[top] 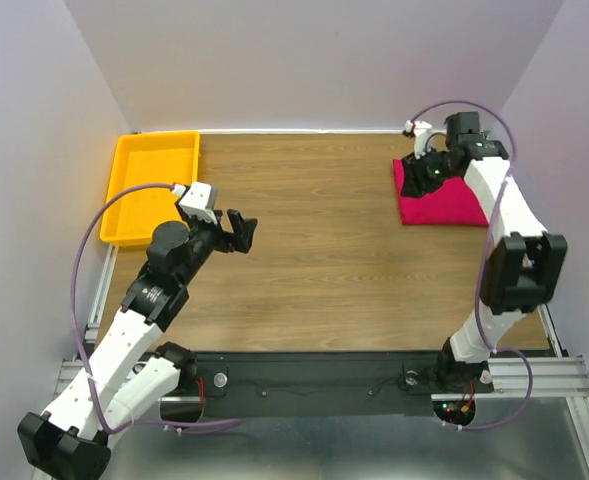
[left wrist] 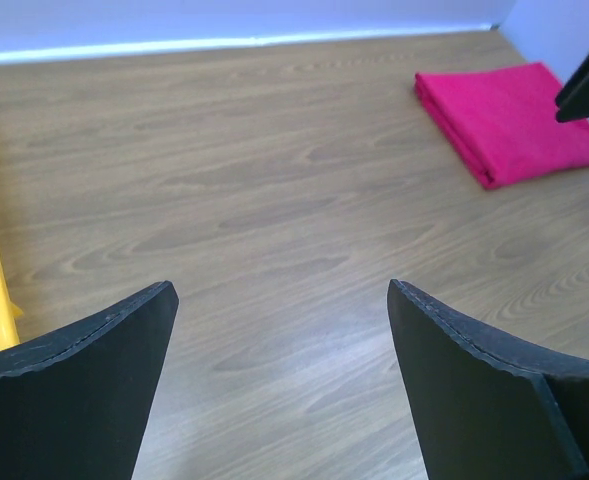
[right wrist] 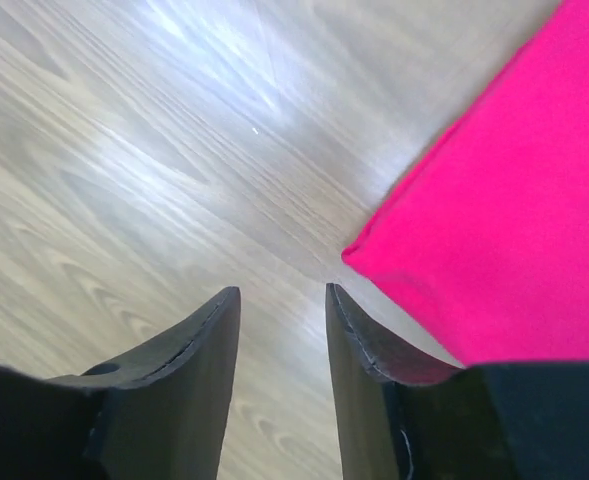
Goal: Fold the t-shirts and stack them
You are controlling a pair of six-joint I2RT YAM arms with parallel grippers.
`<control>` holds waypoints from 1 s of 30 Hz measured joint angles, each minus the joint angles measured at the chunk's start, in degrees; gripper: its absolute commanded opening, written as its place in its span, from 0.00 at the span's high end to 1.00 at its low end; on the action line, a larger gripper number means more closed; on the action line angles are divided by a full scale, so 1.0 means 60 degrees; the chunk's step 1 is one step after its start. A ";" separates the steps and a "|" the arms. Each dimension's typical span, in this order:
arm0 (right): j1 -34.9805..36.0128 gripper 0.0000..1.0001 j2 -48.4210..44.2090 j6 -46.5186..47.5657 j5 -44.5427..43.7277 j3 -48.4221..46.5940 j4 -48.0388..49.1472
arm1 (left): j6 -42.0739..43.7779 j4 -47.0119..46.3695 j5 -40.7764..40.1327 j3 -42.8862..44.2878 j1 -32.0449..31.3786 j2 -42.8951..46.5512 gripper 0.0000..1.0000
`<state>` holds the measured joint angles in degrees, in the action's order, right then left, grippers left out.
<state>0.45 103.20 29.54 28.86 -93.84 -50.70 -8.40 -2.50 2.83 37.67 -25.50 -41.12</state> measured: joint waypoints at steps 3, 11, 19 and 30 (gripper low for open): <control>-0.0025 0.48 -0.1439 -0.0310 -0.0149 0.0466 0.0288 | -0.0047 -0.0080 0.0058 0.0423 0.0000 -0.0055 0.02; -0.0608 0.89 -0.2426 -0.1424 -0.1399 0.2371 0.1566 | -0.0324 -0.0215 0.0466 0.0579 0.0000 -0.0033 0.02; -0.0688 0.94 0.0273 -0.1504 -0.1872 0.2787 0.2375 | -0.0474 -0.0113 0.0528 0.0222 0.0000 0.0412 0.02; -0.0375 0.94 0.1523 -0.1701 -0.1606 0.2000 0.2754 | -0.0514 0.0011 0.0528 -0.0127 0.0000 0.0419 0.02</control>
<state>-1.80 112.33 19.33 19.22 -81.84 -34.17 -11.49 -2.44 6.00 36.91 -25.50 -38.61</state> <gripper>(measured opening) 0.064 0.982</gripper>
